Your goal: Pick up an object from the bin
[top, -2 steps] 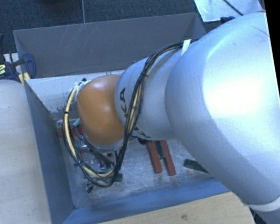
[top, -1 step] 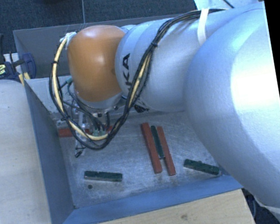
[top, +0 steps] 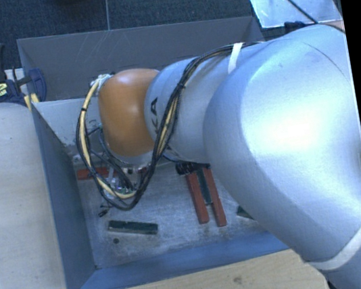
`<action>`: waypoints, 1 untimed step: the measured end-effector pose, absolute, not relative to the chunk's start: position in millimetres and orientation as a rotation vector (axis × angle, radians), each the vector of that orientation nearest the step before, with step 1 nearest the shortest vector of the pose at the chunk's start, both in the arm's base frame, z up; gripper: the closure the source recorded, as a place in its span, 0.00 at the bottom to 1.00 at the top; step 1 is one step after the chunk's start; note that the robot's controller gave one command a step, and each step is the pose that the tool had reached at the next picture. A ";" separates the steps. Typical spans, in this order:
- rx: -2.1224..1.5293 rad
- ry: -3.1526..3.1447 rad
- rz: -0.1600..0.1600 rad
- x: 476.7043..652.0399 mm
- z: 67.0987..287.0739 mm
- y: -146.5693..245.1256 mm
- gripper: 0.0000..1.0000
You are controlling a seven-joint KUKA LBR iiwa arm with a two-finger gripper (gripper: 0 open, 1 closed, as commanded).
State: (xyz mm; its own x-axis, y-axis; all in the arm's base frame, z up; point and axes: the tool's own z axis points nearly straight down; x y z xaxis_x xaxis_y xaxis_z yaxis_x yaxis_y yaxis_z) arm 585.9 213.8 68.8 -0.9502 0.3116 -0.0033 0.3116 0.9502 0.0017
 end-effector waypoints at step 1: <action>0.513 3.093 0.003 625.8 71.4 177.4 0.00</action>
Offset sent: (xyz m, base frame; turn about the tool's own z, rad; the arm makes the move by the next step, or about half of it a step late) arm 0.0366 -0.0334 0.0012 0.0086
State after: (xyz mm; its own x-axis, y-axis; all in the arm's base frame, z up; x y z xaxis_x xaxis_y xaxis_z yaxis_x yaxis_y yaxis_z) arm 625.8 177.4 71.4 -0.9464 0.3230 -0.0063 0.3230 0.9464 0.0029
